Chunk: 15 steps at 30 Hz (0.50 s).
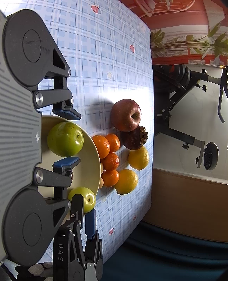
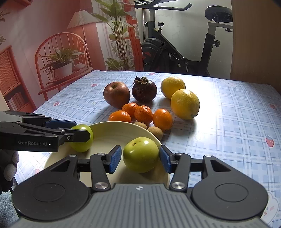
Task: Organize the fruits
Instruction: 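Carry both green apples over the cream plate and open both tools to release them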
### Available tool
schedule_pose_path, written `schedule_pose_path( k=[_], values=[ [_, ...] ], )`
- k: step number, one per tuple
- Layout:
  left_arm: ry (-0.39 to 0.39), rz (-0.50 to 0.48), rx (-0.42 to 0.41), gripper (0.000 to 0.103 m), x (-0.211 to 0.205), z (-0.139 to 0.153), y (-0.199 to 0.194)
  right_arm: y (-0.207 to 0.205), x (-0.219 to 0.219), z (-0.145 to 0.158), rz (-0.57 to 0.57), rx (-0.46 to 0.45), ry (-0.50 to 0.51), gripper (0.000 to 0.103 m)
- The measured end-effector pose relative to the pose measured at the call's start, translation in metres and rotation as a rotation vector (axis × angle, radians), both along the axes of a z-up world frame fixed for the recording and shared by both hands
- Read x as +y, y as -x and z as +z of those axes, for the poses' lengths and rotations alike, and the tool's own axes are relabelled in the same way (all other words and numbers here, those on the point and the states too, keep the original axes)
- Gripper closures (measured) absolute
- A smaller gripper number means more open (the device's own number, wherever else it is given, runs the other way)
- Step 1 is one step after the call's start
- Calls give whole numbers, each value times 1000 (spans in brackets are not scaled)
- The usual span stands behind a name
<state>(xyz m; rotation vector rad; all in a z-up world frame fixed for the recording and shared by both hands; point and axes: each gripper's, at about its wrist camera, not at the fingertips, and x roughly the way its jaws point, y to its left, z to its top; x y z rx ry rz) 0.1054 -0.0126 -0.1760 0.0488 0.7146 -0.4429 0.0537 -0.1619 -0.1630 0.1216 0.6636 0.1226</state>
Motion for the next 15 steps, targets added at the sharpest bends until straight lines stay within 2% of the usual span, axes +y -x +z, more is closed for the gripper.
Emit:
schedule_pose_path(
  k=[15],
  values=[
    [42,61,-76,54,7,31,-9,1,-28,23,-57,-46,-70,52]
  ],
)
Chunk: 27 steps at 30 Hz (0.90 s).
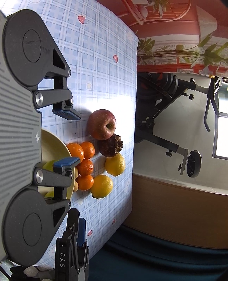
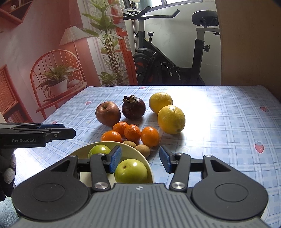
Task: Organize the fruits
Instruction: 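Carry both green apples over the cream plate and open both tools to release them, then grasp a tangerine with the left tool while the right tool grasps another tangerine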
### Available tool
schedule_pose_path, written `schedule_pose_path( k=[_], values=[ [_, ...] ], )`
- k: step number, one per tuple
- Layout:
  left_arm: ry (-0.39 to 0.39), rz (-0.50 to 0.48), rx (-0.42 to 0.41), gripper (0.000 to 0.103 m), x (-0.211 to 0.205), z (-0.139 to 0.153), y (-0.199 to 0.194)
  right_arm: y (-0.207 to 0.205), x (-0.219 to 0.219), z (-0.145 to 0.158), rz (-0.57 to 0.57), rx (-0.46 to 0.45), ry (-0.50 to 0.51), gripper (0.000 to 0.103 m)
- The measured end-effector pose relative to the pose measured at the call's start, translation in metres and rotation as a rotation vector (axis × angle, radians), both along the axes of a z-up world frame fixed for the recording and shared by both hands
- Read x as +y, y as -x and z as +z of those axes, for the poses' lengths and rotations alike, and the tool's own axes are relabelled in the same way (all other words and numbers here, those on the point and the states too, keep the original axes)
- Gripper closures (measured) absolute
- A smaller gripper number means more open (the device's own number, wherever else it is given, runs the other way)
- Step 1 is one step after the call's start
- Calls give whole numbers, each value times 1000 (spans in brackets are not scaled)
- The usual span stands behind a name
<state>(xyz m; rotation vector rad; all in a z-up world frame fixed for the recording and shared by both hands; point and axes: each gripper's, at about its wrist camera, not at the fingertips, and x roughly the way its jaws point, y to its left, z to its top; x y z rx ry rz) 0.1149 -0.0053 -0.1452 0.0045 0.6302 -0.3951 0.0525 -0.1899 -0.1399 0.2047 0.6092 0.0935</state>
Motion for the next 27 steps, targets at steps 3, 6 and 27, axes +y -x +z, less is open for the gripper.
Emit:
schedule_pose_path(
  k=[3,6,27],
  values=[
    [-1,9,-5,54,0,7,-7,-3,-4,4,6,-4,-2,55],
    [5,23,-15,54,3,13,-14,-8,-9,7,14,-3,-2,59],
    [21,37,46,74,2,11,-69,-79,-4,1,173,70,49,76]
  ],
)
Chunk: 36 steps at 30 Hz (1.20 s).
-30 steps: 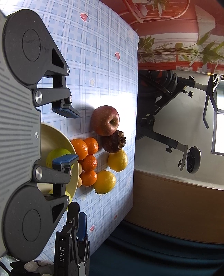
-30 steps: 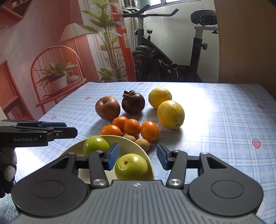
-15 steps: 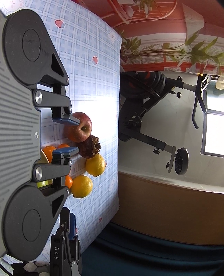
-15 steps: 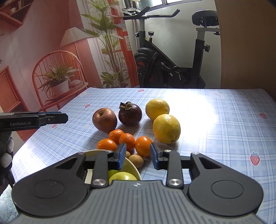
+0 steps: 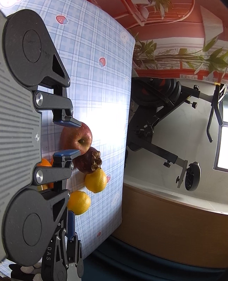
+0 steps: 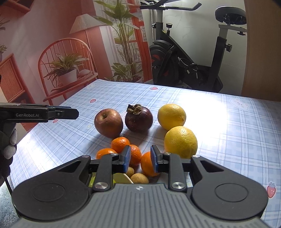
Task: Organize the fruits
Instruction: 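Grasp a tangerine with the left tool while the right tool grasps another tangerine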
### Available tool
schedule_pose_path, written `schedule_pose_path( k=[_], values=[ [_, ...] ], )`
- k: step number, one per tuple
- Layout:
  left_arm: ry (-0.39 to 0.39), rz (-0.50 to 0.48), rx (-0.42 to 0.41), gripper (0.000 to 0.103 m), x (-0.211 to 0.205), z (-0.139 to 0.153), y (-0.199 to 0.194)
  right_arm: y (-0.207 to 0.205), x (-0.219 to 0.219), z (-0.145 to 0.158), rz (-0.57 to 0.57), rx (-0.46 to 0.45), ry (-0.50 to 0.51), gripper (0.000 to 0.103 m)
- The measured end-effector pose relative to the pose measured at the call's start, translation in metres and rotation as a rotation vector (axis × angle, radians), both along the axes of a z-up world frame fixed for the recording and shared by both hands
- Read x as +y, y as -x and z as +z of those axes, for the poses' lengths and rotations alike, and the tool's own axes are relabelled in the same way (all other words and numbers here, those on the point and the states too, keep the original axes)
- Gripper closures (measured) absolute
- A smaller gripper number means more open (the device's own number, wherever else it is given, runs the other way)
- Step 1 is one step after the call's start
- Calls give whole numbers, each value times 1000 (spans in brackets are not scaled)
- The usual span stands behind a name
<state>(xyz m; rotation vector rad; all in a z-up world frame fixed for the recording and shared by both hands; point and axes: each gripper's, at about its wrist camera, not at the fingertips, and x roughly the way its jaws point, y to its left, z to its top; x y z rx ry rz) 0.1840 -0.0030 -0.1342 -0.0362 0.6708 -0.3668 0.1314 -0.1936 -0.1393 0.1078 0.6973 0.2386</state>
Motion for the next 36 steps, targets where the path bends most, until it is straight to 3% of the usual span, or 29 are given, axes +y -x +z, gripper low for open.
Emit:
schedule_pose_path(
  k=[7,10,16,18,21,31,36],
  values=[
    [-2,8,3,72,-1,-2,-12,-25,18,-10,112,46,88,75],
    [-13,-1,26,62,-3,-5,-16,-33,23,-15,150,61,119,75],
    [-24,-4,31,61,-7,2,-22,-44,35,-20,197,82,165,71],
    [-30,-10,26,50,-8,4,-25,-46,37,-21,199,84,181,69],
    [-32,-23,30,43,-11,3,-28,-49,38,-23,192,90,194,68],
    [-57,-59,47,44,-13,-8,-22,-48,39,-26,178,89,207,69],
    [-50,-67,43,50,-13,-8,-21,-39,32,-19,153,54,157,69]
  ],
)
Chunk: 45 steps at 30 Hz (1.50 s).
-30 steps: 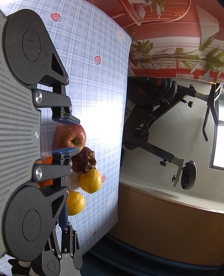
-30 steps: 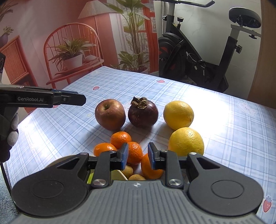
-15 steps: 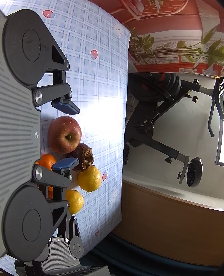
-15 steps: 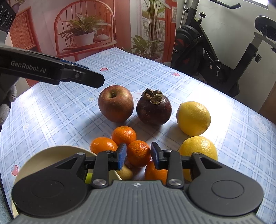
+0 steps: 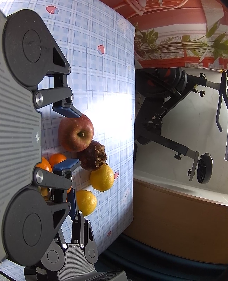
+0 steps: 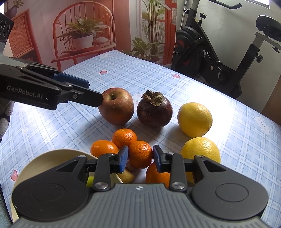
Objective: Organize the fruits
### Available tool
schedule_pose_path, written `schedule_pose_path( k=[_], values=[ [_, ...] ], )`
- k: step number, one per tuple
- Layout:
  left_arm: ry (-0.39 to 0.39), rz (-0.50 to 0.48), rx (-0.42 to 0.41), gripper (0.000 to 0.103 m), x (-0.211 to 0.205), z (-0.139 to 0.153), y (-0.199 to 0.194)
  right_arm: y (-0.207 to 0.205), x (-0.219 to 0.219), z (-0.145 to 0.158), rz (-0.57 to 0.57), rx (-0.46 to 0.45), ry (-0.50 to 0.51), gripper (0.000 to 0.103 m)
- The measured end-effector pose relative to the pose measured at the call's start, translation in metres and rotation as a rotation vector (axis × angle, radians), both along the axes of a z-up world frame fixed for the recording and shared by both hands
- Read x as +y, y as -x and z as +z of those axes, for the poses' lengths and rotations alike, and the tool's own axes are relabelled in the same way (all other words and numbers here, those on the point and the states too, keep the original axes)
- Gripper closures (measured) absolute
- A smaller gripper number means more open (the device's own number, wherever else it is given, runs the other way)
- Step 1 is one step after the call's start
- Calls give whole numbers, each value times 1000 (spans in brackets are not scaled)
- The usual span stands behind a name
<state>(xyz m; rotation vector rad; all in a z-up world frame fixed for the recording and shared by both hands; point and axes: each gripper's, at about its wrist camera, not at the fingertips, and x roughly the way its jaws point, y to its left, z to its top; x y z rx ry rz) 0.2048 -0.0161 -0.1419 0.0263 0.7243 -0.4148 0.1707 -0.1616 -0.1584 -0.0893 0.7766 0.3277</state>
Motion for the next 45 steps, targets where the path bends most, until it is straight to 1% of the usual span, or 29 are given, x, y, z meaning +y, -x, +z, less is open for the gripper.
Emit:
schedule_pose_path(
  k=[4,6,7,12,16,20,25,29,34,35,36,45],
  values=[
    [10,-19,12,52,-4,-2,0,13,-9,10,-42,-49,-43,69],
    [10,-33,20,59,-9,-4,0,20,-16,15,-77,-73,-67,70],
    [9,-40,26,60,-12,-5,0,23,-21,17,-98,-86,-80,69],
    [6,-58,87,60,-34,-21,-4,42,-44,27,-197,-133,-147,69],
    [-25,-38,124,60,-50,-34,-10,55,-58,30,-240,-147,-168,69],
    [-28,-29,149,60,-57,-40,-15,63,-67,32,-257,-154,-174,69],
    [-57,-8,148,60,-64,-44,-19,68,-73,30,-273,-156,-196,69],
    [-81,-3,149,59,-67,-45,-20,69,-73,28,-274,-155,-207,69],
    [-95,3,175,59,-66,-52,-23,69,-73,28,-264,-153,-222,69],
    [-91,0,170,60,-66,-53,-23,69,-74,28,-263,-152,-222,69],
    [-89,-2,169,65,-66,-53,-22,70,-74,28,-265,-151,-221,69],
    [-85,-12,120,65,-68,-42,-10,76,-77,27,-294,-143,-235,69]
  ],
)
